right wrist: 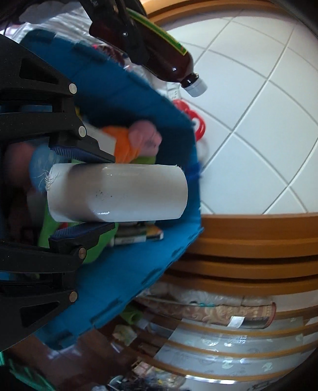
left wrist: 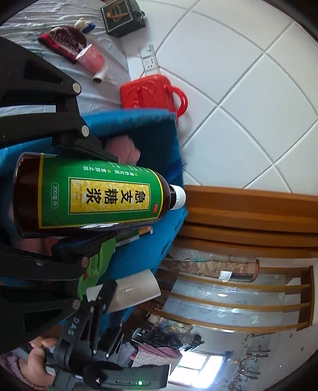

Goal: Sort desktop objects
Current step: 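Carry the syrup bottle with the left gripper while the right carries the paper roll over the bin, then lower both grippers into the blue bin and open them to release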

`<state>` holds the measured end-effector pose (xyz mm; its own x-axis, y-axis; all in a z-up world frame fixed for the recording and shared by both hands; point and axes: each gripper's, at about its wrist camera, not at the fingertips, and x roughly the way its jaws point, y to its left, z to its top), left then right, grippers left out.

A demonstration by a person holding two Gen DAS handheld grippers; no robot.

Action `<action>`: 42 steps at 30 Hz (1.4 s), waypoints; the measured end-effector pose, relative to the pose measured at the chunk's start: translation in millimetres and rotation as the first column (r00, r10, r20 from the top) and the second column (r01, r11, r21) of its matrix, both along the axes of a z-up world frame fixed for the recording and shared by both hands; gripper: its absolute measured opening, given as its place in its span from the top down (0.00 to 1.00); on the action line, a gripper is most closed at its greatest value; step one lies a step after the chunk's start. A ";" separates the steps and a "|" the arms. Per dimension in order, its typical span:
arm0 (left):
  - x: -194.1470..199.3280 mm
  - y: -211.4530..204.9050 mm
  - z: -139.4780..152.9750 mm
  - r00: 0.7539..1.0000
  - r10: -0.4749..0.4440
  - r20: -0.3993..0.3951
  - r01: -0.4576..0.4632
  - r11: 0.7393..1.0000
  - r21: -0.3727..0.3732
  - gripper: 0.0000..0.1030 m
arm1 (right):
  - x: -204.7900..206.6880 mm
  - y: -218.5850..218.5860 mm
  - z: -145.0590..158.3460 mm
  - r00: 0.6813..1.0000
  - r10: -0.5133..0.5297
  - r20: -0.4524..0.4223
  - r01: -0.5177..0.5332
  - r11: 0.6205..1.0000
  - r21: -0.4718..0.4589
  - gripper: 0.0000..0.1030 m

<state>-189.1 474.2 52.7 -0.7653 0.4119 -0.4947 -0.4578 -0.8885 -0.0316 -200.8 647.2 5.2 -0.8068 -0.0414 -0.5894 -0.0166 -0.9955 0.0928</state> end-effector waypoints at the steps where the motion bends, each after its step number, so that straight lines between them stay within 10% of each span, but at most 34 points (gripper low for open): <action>1: 1.2 13.3 -2.8 1.000 -0.001 0.008 0.001 1.000 -0.012 0.51 | -0.7 6.8 -4.2 1.000 0.000 0.011 0.000 1.000 0.002 0.57; 9: 2.9 91.7 -24.6 0.998 0.010 0.061 -0.003 0.993 -0.121 0.51 | -1.6 49.9 -28.1 0.998 0.036 0.053 -0.037 0.999 0.010 0.57; 24: -8.9 94.3 -26.4 0.996 0.071 0.045 -0.064 0.989 -0.133 0.50 | -14.7 71.0 -38.9 0.996 0.067 0.063 -0.069 0.997 0.021 0.56; 34: -3.7 80.4 -22.4 0.996 0.091 0.023 -0.089 0.993 -0.079 0.34 | 5.6 72.9 -26.0 0.998 0.069 0.012 -0.070 0.997 0.032 0.07; 42: 15.0 47.6 -15.5 0.990 0.139 -0.013 -0.140 0.990 -0.031 0.33 | 24.9 58.3 -15.7 0.995 0.097 -0.020 -0.097 0.995 0.019 0.00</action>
<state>-174.1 521.8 37.2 -0.8193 0.2847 -0.4977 -0.3294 -0.9442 0.0021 -175.9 705.5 -10.5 -0.8119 -0.1096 -0.5734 0.0817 -0.9939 0.0742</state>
